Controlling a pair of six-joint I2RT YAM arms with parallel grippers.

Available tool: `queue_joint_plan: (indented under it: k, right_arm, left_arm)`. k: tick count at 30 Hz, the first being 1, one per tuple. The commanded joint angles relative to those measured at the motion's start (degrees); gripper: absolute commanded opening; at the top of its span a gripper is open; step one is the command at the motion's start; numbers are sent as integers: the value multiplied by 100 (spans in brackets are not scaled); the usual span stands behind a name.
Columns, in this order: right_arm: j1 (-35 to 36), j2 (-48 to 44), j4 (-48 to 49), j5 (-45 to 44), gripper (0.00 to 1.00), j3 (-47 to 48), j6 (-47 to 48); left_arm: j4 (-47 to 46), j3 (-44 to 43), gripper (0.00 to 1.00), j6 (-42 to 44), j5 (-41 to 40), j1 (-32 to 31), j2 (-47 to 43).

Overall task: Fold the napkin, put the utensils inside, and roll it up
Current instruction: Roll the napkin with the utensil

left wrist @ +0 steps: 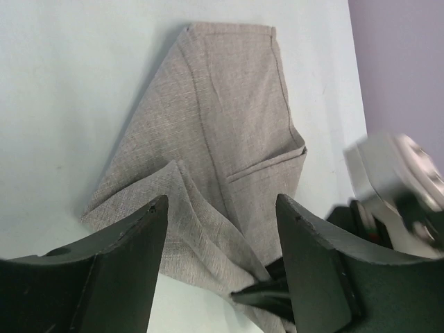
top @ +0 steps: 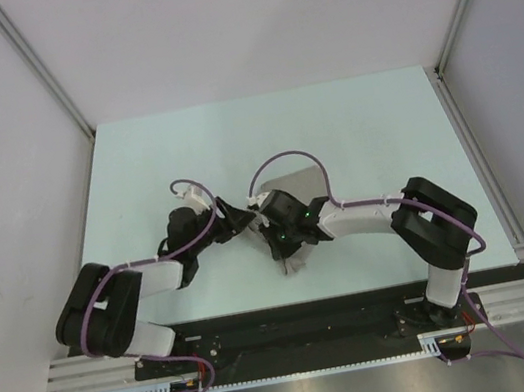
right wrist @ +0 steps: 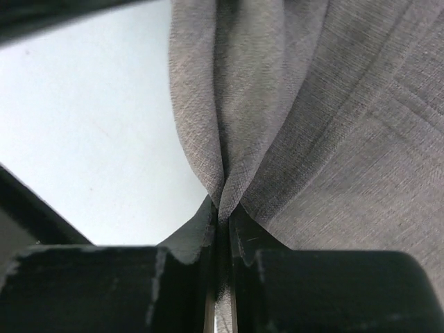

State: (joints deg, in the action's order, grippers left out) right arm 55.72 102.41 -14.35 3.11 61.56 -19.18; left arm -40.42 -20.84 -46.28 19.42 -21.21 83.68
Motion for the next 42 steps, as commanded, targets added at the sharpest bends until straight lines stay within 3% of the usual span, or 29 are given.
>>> queue_joint_plan:
  k: [1, 5, 11, 23, 29, 33, 42]
  right_arm:
    - [-579, -213, 634, 1559, 6, -363, -7]
    - [-975, -29, 1073, 2463, 5, -513, -33]
    - [-1353, 358, 1303, 3220, 4, -487, -86]
    - [-1617, 754, 1373, 3512, 3, -522, -200]
    - [-1714, 894, 1558, 3582, 3, -514, -253]
    - [-1775, 982, 1540, 3635, 2, -487, -270]
    - [-1881, 1202, 1540, 3714, 1, -452, -376]
  left_arm:
    - [454, -175, 69, 374, -166, 38, -510]
    - [755, -140, 69, 480, -237, 38, -844]
    - [598, -34, 69, 383, 299, -76, -792]
    - [-431, -78, 68, -223, 836, -533, 52]
    - [-211, 132, 68, -74, 345, -568, -535]
    - [445, 274, 68, 136, -26, -612, -1125]
    - [1336, 484, 68, 155, 228, -682, -1451]
